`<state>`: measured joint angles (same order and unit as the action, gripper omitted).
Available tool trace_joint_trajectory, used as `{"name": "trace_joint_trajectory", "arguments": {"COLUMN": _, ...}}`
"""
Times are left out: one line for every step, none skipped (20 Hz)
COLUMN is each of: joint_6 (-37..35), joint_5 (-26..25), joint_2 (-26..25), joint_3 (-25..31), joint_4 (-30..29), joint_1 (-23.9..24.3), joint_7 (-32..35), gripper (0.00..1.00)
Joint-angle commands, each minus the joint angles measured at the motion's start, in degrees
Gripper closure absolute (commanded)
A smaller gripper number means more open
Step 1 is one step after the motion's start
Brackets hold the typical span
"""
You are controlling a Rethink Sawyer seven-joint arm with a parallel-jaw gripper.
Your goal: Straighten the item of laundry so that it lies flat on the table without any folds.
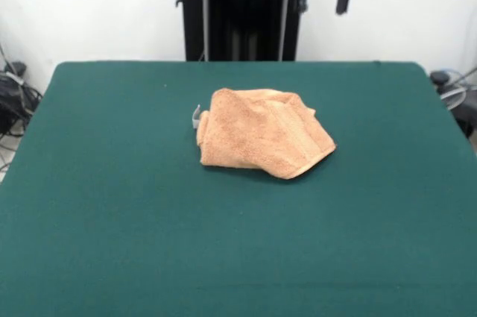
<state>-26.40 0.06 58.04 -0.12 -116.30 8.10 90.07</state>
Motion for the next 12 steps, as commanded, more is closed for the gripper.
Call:
{"name": "trace_joint_trajectory", "arguments": {"joint_6": 8.26, "joint_5": -0.8, "joint_2": -11.3, "joint_3": -0.26, "joint_4": 5.84, "joint_1": 0.18, "joint_7": 11.35, "gripper": 0.0}}
{"name": "trace_joint_trajectory", "arguments": {"joint_6": 8.82, "joint_5": -0.75, "joint_2": -12.24, "joint_3": -0.53, "joint_4": 6.38, "joint_1": 0.05, "joint_7": 11.34, "gripper": 0.0}}
{"name": "trace_joint_trajectory", "arguments": {"joint_6": 9.39, "joint_5": -0.71, "joint_2": -13.18, "joint_3": -0.8, "joint_4": 6.91, "joint_1": -0.08, "joint_7": 11.32, "gripper": 0.0}}
{"name": "trace_joint_trajectory", "arguments": {"joint_6": 11.09, "joint_5": -0.84, "joint_2": -14.1, "joint_3": -0.76, "joint_4": 6.62, "joint_1": 0.27, "joint_7": 11.24, "gripper": 0.0}}
{"name": "trace_joint_trajectory", "arguments": {"joint_6": 11.61, "joint_5": -0.77, "joint_2": -14.68, "joint_3": -0.72, "joint_4": 6.91, "joint_1": 0.35, "joint_7": 10.96, "gripper": 0.0}}
{"name": "trace_joint_trajectory", "arguments": {"joint_6": 12.5, "joint_5": -0.64, "joint_2": -15.34, "joint_3": -0.56, "joint_4": 7.14, "joint_1": 0.45, "joint_7": 10.89, "gripper": 0.0}}
{"name": "trace_joint_trajectory", "arguments": {"joint_6": 12.77, "joint_5": -0.46, "joint_2": -15.75, "joint_3": -0.52, "joint_4": 7.39, "joint_1": 0.46, "joint_7": 10.78, "gripper": 0.0}}
{"name": "trace_joint_trajectory", "arguments": {"joint_6": 13.53, "joint_5": -0.36, "joint_2": -16.65, "joint_3": -0.47, "joint_4": 7.98, "joint_1": 0.55, "joint_7": 10.71, "gripper": 0.0}}
{"name": "trace_joint_trajectory", "arguments": {"joint_6": 13.87, "joint_5": -0.23, "joint_2": -16.99, "joint_3": -0.38, "joint_4": 8.17, "joint_1": 0.62, "joint_7": 10.59, "gripper": 0.0}}
{"name": "trace_joint_trajectory", "arguments": {"joint_6": 14.15, "joint_5": -0.18, "joint_2": -17.36, "joint_3": -0.06, "joint_4": 8.33, "joint_1": 1.04, "joint_7": 10.23, "gripper": 0.0}}
{"name": "trace_joint_trajectory", "arguments": {"joint_6": 14.14, "joint_5": -0.11, "joint_2": -17.51, "joint_3": -0.09, "joint_4": 8.51, "joint_1": 1.06, "joint_7": 10.1, "gripper": 0.0}}
{"name": "trace_joint_trajectory", "arguments": {"joint_6": 14.3, "joint_5": 0.1, "joint_2": -17.84, "joint_3": -0.17, "joint_4": 8.64, "joint_1": 1.15, "joint_7": 10.24, "gripper": 0.0}}
